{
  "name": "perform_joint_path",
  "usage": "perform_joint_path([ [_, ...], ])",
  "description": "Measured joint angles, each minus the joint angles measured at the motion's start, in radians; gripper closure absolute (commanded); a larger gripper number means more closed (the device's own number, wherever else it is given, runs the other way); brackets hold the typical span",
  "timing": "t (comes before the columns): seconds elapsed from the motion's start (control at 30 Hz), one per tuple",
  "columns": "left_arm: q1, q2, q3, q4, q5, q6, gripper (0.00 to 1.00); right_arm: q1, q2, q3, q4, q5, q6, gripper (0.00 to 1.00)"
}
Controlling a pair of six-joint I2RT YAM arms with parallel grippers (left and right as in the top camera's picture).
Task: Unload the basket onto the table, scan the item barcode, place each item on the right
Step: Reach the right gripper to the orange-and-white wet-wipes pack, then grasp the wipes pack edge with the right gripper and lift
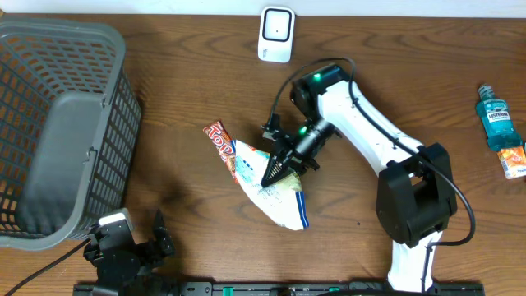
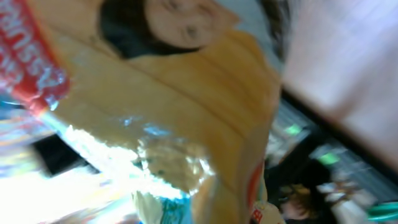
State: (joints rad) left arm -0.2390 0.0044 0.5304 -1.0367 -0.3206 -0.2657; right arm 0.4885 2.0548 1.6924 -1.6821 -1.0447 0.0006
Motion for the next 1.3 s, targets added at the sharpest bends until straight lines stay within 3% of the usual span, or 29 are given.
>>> perform_joint_path([
  [0.27, 0.0, 0.0, 0.0, 0.0, 0.0, 0.0, 0.02, -0.032, 0.0, 0.0, -0.016, -0.094, 0.171, 0.99],
  [0.73, 0.0, 0.0, 0.0, 0.0, 0.0, 0.0, 0.02, -0.087, 0.0, 0.0, -0.016, -0.176, 0.22, 0.99],
  [0.83, 0.0, 0.0, 0.0, 0.0, 0.0, 0.0, 0.02, -0.092, 0.0, 0.0, -0.016, -0.182, 0.222, 0.88],
  [0.93, 0.0, 0.0, 0.0, 0.0, 0.0, 0.0, 0.02, -0.095, 0.0, 0.0, -0.017, -0.186, 0.226, 0.99],
  [1.3, 0.0, 0.0, 0.0, 0.0, 0.0, 0.0, 0.02, -0.098, 0.0, 0.0, -0.016, -0.19, 0.301, 0.99],
])
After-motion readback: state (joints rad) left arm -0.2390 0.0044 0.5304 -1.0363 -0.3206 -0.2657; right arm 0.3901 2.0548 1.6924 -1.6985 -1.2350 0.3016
